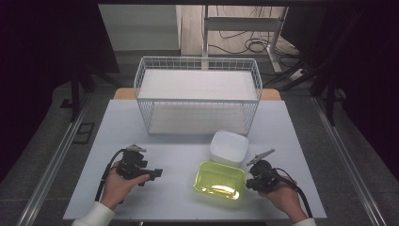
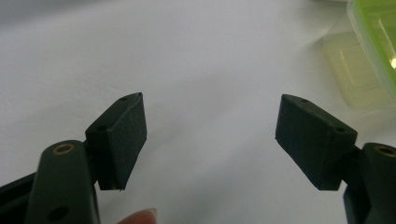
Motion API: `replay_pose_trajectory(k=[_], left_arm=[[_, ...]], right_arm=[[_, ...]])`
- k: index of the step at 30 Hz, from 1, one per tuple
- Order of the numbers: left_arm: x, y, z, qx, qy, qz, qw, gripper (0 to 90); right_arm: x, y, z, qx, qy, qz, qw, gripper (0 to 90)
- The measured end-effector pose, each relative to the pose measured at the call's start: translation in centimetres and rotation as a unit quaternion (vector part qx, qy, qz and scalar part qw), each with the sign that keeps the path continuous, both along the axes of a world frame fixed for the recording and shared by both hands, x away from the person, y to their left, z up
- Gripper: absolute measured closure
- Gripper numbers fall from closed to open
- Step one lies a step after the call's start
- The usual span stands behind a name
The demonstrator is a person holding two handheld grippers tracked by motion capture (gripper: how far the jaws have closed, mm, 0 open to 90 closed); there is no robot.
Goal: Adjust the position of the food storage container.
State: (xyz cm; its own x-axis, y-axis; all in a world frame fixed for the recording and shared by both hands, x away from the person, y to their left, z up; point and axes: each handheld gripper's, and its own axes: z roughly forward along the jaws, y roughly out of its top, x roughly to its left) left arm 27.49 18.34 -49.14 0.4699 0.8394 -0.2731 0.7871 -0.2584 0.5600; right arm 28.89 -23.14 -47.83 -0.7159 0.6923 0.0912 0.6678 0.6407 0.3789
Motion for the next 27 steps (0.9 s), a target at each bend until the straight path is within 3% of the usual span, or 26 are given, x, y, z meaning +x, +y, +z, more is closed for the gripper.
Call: replay_pose_trajectory(k=[3, 10, 16, 27], left_arm=[[0.0, 0.2, 0.0, -0.001, -0.002, 0.006, 1.0, 24.6], [0.0, 0.5, -0.3, -0.004, 0.005, 0.007, 1.0, 24.7], [0.2, 0.5, -0.4, -0.006, 0.011, 0.002, 0.9999, 24.1], [0.2, 0.5, -0.3, -0.013, 0.005, 0.009, 0.9999, 24.4]], right_arm=[[0.4, 0.7, -0.2, -0.017, -0.006, 0.004, 0.9998, 88.9], [0.7, 2.5, -0.4, -0.014, -0.016, 0.022, 0.9995, 88.8], [0.6, 4.4, -0.4, -0.031, -0.037, 0.033, 0.9983, 88.8], [0.7, 7.6, -0.7, -0.038, -0.058, 0.051, 0.9963, 88.8]])
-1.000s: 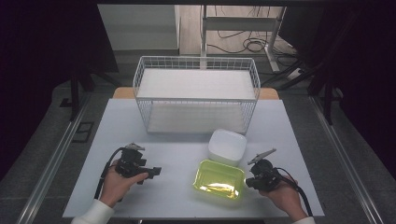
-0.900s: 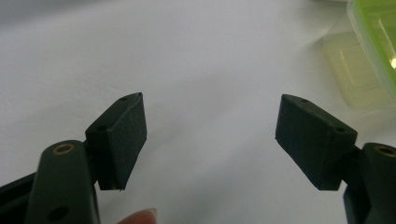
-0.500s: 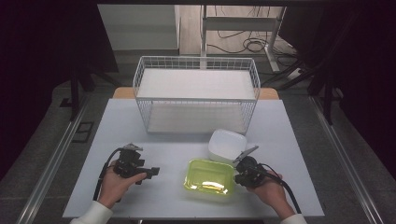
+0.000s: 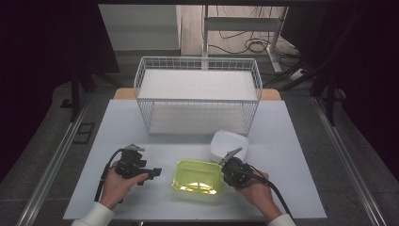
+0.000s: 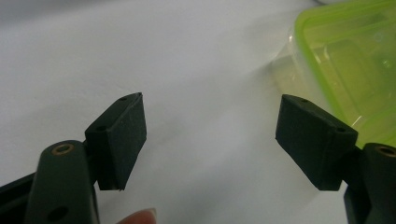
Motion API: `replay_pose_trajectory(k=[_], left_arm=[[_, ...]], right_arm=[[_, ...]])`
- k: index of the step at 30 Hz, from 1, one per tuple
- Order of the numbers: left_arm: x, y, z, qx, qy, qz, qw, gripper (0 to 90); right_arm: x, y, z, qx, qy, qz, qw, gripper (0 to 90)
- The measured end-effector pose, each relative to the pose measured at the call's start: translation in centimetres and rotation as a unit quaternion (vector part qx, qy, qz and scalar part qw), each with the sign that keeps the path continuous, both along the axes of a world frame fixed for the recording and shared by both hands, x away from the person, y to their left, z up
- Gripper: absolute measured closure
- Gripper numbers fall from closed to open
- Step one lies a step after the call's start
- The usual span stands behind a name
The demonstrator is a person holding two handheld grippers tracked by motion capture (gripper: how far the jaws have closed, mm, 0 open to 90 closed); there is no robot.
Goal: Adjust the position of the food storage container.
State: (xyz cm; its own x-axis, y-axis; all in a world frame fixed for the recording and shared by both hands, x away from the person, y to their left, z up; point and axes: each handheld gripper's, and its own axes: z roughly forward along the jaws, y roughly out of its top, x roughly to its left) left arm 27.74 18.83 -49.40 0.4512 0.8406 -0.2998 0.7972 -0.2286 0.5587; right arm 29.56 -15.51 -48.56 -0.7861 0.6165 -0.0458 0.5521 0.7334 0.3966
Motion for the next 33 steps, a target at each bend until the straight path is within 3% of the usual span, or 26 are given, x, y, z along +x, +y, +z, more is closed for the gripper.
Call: replay_pose_trajectory(k=[10, 17, 23, 25, 29, 33], left_arm=[[0.0, 0.1, -0.4, 0.0, 0.0, 0.0, 1.0, 24.5], [-0.3, 0.9, -0.5, -0.007, -0.003, 0.012, 0.9999, 24.6], [-0.5, 1.4, -0.5, -0.012, -0.016, 0.02, 0.9996, 24.5], [-0.6, 1.5, -0.4, -0.017, -0.018, 0.022, 0.9994, 24.5], [-0.4, 1.6, -0.3, -0.021, -0.019, 0.023, 0.9993, 24.5], [-0.4, 1.5, -0.3, -0.023, -0.021, 0.021, 0.9993, 24.3]], right_arm=[[0.6, 2.1, -0.4, -0.004, -0.021, -0.005, 0.9998, 88.8], [0.5, 2.9, -0.7, -0.006, -0.023, 0.002, 0.9997, 88.9], [0.1, 1.6, 1.2, 0.013, -0.059, -0.018, 0.998, 88.5], [-0.3, 1.1, 1.8, 0.027, -0.073, -0.023, 0.9967, 80.8], [-1.1, -0.1, 2.5, 0.068, -0.081, -0.04, 0.9936, 55.7], [-1.2, -1.7, 2.9, 0.131, -0.071, -0.075, 0.9861, 39.7]])
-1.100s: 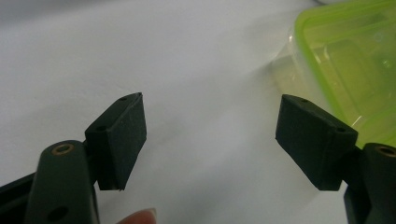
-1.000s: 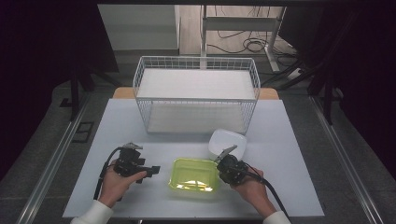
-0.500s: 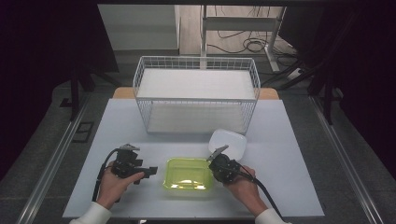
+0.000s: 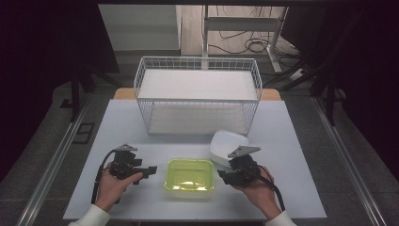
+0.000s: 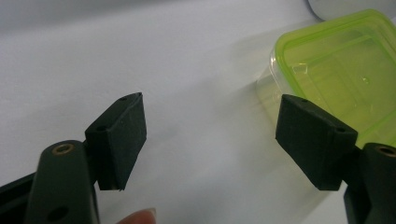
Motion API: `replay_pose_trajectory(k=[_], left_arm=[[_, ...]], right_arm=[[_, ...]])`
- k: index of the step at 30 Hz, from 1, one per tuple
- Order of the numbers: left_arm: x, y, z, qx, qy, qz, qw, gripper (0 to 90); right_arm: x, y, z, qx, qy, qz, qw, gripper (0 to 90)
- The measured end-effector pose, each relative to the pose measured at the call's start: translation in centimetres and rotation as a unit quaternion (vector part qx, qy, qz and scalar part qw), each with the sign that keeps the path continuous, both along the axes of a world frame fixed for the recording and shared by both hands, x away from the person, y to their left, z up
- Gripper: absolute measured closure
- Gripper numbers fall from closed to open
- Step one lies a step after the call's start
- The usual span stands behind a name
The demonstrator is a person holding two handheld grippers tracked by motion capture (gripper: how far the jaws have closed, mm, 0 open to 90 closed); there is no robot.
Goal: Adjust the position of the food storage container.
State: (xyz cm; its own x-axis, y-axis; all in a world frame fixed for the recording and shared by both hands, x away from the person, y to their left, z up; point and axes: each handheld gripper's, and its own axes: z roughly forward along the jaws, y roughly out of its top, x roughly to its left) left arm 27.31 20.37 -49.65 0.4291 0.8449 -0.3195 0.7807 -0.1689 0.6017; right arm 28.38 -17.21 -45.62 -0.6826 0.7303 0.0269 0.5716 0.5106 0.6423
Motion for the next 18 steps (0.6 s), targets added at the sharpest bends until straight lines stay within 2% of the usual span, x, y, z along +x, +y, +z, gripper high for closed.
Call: replay_pose_trajectory(k=[2, 3, 4, 10, 15, 18], left_arm=[[0.0, 0.0, 0.0, -0.002, -0.001, 0.0, 1.0, 24.1], [0.0, 0.0, 0.0, -0.002, -0.001, 0.0, 1.0, 24.0], [0.1, 0.1, 0.0, -0.001, 0.001, 0.0, 1.0, 23.9], [-0.1, 0.3, 0.1, 0.002, -0.002, 0.004, 1.0, 23.5], [-0.3, 0.2, 0.1, 0.007, -0.004, 0.006, 0.9999, 23.0], [-0.1, 0.2, 0.0, 0.007, -0.003, 0.006, 1.0, 22.8]], right_arm=[[0.2, -0.8, 0.0, 0.028, 0.008, -0.014, 0.9995, 34.6], [0.2, -0.8, 0.0, 0.028, 0.008, -0.014, 0.9995, 34.6], [0.5, -1.4, -0.2, 0.04, 0.004, -0.021, 0.999, 30.6], [0.7, -2.0, -0.7, 0.034, 0.005, -0.024, 0.9991, 27.4], [0.6, -1.7, -0.9, 0.026, 0.006, -0.012, 0.9996, 26.7], [0.2, -1.5, -0.7, 0.031, 0.005, 0.0, 0.9995, 26.5]])
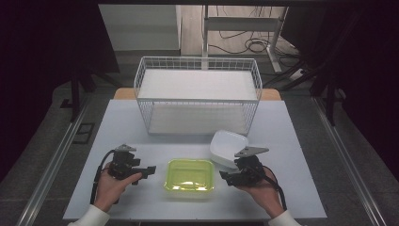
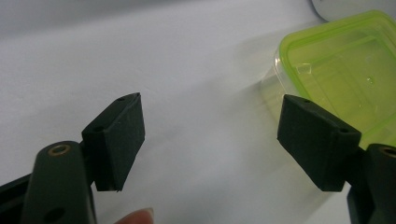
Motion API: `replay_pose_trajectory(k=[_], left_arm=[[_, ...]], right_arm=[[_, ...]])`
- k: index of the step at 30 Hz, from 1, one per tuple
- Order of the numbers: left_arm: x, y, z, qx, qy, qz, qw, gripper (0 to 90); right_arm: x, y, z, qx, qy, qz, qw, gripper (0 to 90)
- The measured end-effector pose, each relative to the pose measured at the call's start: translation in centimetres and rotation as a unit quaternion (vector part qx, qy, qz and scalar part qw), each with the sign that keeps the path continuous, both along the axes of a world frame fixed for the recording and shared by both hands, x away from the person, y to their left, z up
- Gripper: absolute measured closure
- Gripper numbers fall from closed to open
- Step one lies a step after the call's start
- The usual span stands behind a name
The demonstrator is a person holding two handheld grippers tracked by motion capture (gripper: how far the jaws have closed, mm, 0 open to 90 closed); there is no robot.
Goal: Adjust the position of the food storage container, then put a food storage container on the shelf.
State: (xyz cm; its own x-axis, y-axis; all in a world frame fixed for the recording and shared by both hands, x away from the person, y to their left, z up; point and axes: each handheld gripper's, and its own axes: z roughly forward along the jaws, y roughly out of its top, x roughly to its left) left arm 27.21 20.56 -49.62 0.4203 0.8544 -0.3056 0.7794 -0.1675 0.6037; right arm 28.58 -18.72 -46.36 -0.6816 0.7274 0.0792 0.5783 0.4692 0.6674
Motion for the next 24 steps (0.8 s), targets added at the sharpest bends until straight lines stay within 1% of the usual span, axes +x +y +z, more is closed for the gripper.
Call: replay_pose_trajectory(k=[3, 4, 7, 11, 17, 20, 22, 24], left_arm=[[0.2, 0.0, 0.0, 0.0, 0.001, 0.0, 1.0, 22.7], [0.3, 0.0, -0.1, -0.001, 0.001, -0.002, 1.0, 22.6], [0.3, -0.1, 0.1, -0.006, 0.001, -0.002, 1.0, 22.6], [0.1, -0.2, 0.3, -0.006, -0.005, -0.002, 1.0, 22.6], [-0.4, -0.1, 0.5, -0.007, -0.006, 0.001, 1.0, 22.6], [-0.8, -0.1, 0.5, -0.012, -0.004, -0.001, 0.9999, 22.7], [-1.0, -0.2, 0.7, -0.015, -0.005, -0.001, 0.9999, 22.4], [-1.2, -0.1, 0.8, -0.027, -0.002, 0.0, 0.9996, 21.4]], right_arm=[[-0.4, 0.0, 0.2, 0.006, -0.002, 0.006, 1.0, 26.0], [-0.5, 0.0, 0.3, 0.005, -0.006, 0.007, 1.0, 25.7], [-0.8, -0.2, 0.5, 0.017, -0.006, -0.002, 0.9998, 25.5], [-1.0, -0.6, 0.7, 0.031, -0.007, -0.006, 0.9995, 25.3], [-1.0, -0.6, 0.8, 0.03, -0.01, -0.008, 0.9995, 25.3], [-1.0, -0.6, 0.8, 0.035, -0.005, -0.013, 0.9993, 25.3], [-1.0, -0.5, 0.8, 0.048, -0.001, -0.016, 0.9987, 25.2], [-1.0, -0.5, 0.9, 0.063, 0.01, -0.019, 0.9978, 24.9]])
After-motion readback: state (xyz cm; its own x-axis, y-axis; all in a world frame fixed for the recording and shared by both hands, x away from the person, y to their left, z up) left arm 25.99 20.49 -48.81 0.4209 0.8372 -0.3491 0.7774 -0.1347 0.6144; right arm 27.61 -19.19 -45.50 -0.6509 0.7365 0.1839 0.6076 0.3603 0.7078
